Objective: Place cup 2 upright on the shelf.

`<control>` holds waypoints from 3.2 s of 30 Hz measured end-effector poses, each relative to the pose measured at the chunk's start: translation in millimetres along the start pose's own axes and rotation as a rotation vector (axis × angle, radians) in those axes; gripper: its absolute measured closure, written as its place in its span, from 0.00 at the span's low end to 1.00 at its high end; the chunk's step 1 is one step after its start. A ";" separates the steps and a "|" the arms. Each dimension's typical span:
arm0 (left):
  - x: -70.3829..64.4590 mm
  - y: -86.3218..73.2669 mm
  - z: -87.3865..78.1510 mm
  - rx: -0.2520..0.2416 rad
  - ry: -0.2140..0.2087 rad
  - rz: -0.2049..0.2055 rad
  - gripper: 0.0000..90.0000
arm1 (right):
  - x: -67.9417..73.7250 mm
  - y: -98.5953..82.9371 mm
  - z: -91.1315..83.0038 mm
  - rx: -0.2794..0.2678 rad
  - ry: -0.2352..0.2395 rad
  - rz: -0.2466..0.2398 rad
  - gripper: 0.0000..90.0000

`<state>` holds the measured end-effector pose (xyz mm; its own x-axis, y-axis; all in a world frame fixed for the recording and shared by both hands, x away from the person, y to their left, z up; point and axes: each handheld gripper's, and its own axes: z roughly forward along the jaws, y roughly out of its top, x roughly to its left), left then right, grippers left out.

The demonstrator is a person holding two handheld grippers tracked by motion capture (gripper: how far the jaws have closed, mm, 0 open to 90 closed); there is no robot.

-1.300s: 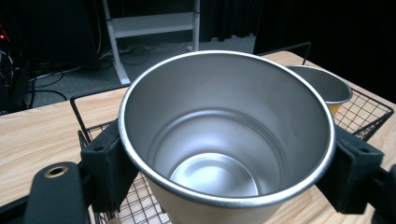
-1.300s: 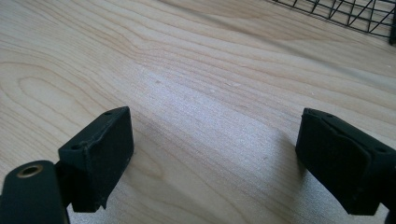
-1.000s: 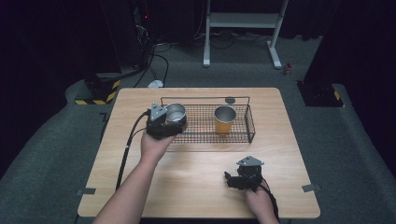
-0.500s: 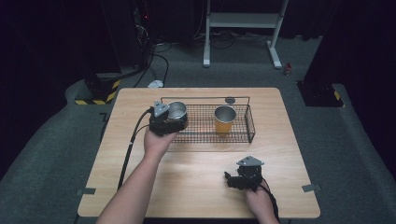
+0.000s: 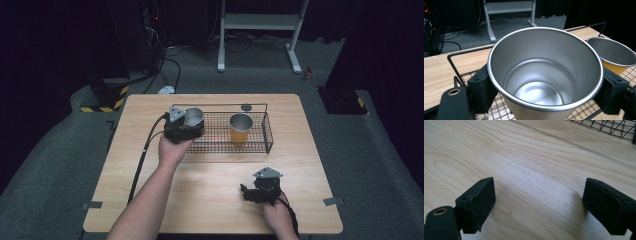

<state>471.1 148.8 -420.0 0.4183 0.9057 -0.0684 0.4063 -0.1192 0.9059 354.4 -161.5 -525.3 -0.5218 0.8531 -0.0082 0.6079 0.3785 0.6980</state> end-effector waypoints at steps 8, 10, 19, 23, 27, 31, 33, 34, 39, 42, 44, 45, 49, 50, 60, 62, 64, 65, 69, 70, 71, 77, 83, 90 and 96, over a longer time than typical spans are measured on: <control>2.4 -1.8 5.7 0.010 0.010 -0.007 0.21 | 0.0 0.0 0.1 -0.001 0.000 0.000 0.13; 3.1 -2.3 7.3 0.012 0.011 -0.006 0.21 | 0.0 0.0 0.1 -0.001 0.000 0.000 0.13; 3.0 -6.5 15.6 0.030 0.019 -0.006 0.21 | 0.0 0.0 0.0 -0.001 0.000 0.000 0.13; 2.3 -8.0 19.0 0.034 0.022 -0.005 0.21 | 0.0 -0.1 0.1 -0.001 0.000 0.000 0.13; 2.1 -9.4 22.8 0.039 0.028 -0.013 0.21 | 0.0 0.0 0.1 -0.001 0.000 0.000 0.13; 2.4 -11.4 27.7 0.048 0.033 -0.013 0.21 | 0.0 -0.2 -0.1 -0.001 0.000 -0.001 0.13; 2.5 -13.2 30.9 0.060 0.034 -0.024 0.21 | 0.0 -0.2 -0.1 -0.001 0.000 -0.001 0.13; 2.6 -13.9 32.0 0.064 0.036 -0.024 0.21 | 0.0 -0.2 -0.1 -0.001 0.000 -0.001 0.13; 0.3 -17.6 38.5 0.076 0.037 -0.025 0.21 | 0.0 -0.2 -0.1 -0.001 0.000 -0.001 0.13; -1.0 -19.2 41.4 0.085 0.041 -0.021 0.21 | 0.1 -0.2 -0.1 -0.001 0.000 -0.001 0.13; -1.4 -20.4 43.9 0.093 0.043 -0.015 0.21 | 0.1 -0.2 -0.2 -0.002 0.001 0.000 0.13; -1.6 -20.9 44.6 0.093 0.046 -0.016 0.21 | -0.1 -0.2 -0.1 -0.003 0.001 -0.005 0.13; -1.5 -22.9 48.2 0.104 0.053 -0.015 0.21 | -0.1 -0.3 -0.3 -0.003 0.001 -0.006 0.13; -1.5 -23.2 48.7 0.105 0.057 -0.013 0.21 | -0.1 -0.3 -0.3 -0.003 0.001 -0.006 0.13; -1.1 -25.8 53.2 0.139 0.066 0.001 0.21 | -0.2 -0.3 -0.3 -0.002 0.000 -0.007 0.13; -2.1 -26.2 54.0 0.142 0.070 -0.002 0.21 | -0.2 -0.3 -0.3 -0.002 0.000 -0.007 0.13; -2.5 -26.2 54.6 0.148 0.076 0.006 0.21 | -0.2 -0.4 -0.4 -0.001 0.000 -0.007 0.13; -2.5 -26.2 55.1 0.151 0.073 0.008 0.21 | -0.2 -0.4 -0.4 -0.002 0.000 -0.008 0.13; -3.9 -26.9 56.8 0.159 0.078 0.014 0.21 | -0.2 -0.4 -0.4 -0.002 0.000 -0.008 0.13; -4.1 -27.2 57.4 0.161 0.075 0.009 0.21 | -0.2 -0.4 -0.4 -0.002 0.001 -0.008 0.13; -4.4 -27.5 58.0 0.166 0.081 0.011 0.21 | -0.2 -0.4 -0.3 -0.003 0.000 -0.008 0.13; -4.1 -29.5 61.0 0.181 0.084 0.008 0.21 | -0.2 -0.4 -0.4 -0.001 0.000 -0.008 0.13; -4.5 -31.3 62.9 0.190 0.090 0.014 0.21 | -0.2 -0.4 -0.4 -0.002 0.000 -0.008 0.13; -5.6 -31.5 63.8 0.194 0.095 0.024 0.21 | -0.2 -0.4 -0.4 -0.002 0.000 -0.007 0.13; -6.3 -32.2 64.2 0.220 0.099 0.036 0.21 | -0.2 -0.4 -0.4 -0.002 0.000 -0.007 0.13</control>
<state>507.5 120.9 -475.6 0.3586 0.9334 0.0134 0.5640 -0.2281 0.7937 354.0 -162.0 -525.3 -0.5265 0.8501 -0.0131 0.6031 0.3843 0.6990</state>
